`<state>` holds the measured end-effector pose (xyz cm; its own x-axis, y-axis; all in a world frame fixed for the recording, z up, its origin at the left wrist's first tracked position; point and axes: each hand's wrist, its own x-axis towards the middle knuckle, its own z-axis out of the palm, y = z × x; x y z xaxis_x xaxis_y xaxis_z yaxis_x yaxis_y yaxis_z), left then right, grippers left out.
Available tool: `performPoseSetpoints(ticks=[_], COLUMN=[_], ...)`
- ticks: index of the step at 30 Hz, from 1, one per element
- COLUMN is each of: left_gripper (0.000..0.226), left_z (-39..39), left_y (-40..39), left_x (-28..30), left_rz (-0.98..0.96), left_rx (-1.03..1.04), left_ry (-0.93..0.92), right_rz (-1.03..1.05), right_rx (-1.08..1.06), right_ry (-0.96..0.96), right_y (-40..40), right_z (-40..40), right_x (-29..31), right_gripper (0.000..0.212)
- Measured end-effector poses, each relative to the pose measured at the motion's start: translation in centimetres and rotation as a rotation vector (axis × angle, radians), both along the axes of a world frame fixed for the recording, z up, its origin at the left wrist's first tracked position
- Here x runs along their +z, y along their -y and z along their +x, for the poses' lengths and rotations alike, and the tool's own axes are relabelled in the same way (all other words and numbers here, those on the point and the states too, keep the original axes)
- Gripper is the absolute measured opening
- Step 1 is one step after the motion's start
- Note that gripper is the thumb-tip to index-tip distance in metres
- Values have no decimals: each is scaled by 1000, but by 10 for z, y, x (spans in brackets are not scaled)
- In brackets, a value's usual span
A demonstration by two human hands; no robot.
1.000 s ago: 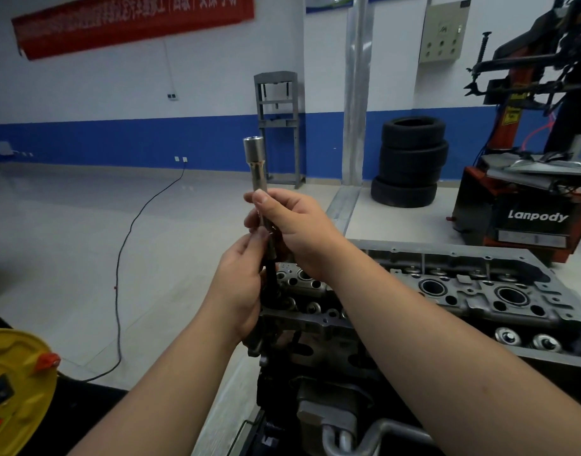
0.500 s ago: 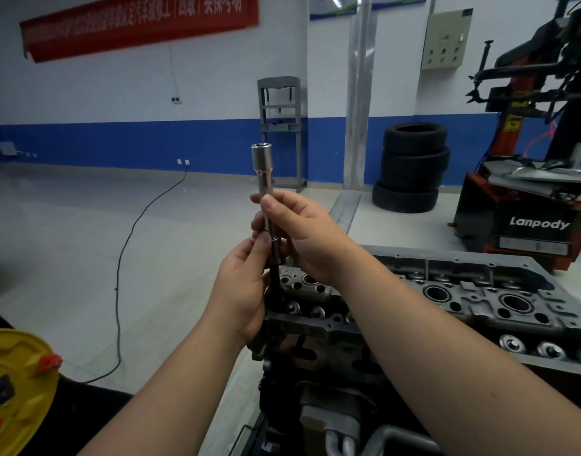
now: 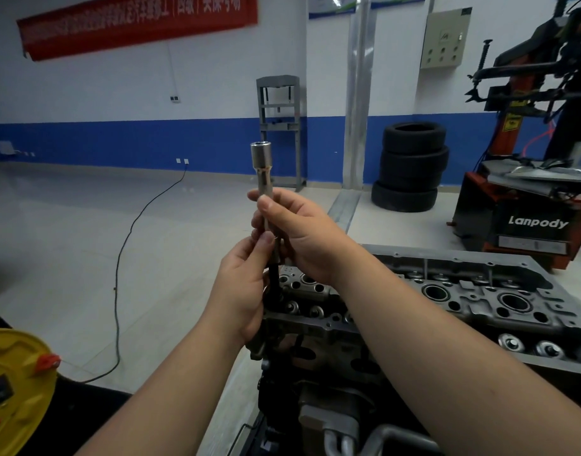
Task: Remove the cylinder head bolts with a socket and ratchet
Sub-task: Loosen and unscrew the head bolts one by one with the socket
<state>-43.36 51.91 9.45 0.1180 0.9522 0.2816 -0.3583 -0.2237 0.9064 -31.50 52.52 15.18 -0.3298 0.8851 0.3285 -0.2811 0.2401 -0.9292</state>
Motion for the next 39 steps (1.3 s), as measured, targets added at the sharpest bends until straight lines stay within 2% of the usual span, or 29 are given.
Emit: performPoseSetpoints(ticks=[2, 8, 12, 14, 16, 18, 22, 26, 29, 30, 34, 36, 39], left_gripper=[28, 42, 30, 25, 31, 33, 39, 42, 24, 24, 29, 29, 42], left_z=[1, 0, -2, -1, 1, 3, -1, -2, -1, -1, 0, 0, -3], left_y=[0, -1, -1, 1, 2, 2, 0, 0, 1, 1, 0, 1, 1], left_x=[-1, 0, 0, 0, 1, 0, 0, -1, -1, -1, -1, 1, 0], left_rz=[27, 14, -2, 6, 36, 45, 7, -2, -12, -2, 12, -12, -12], left_rx=[2, -30, -37, -13, -1, 15, -6, -44, -24, -9, 27, 17, -39], left_ry=[21, -98, -60, -13, 23, 10, -83, -47, 28, 48, 50, 2, -67], right_rz=[19, 3, -34, -23, -6, 3, 8, -36, -23, -7, 18, 21, -5], right_rx=[-17, -107, -38, -4, 16, 9, -50, -55, -25, -17, -53, -88, -92], right_ry=[-4, 53, 60, 29, -14, -29, 55, 69, 44, 39, 26, 32, 65], right_y=[-1, -1, 1, 2, 2, 2, 2, 2, 3, 3, 0, -2, -2], right_z=[0, 0, 1, 0, -1, 0, 1, 2, 2, 1, 0, 0, 1], right_x=[0, 0, 2, 2, 1, 1, 2, 2, 2, 2, 0, 0, 0], right_gripper=[5, 17, 27, 19, 8, 5, 17, 30, 22, 16, 11, 14, 23])
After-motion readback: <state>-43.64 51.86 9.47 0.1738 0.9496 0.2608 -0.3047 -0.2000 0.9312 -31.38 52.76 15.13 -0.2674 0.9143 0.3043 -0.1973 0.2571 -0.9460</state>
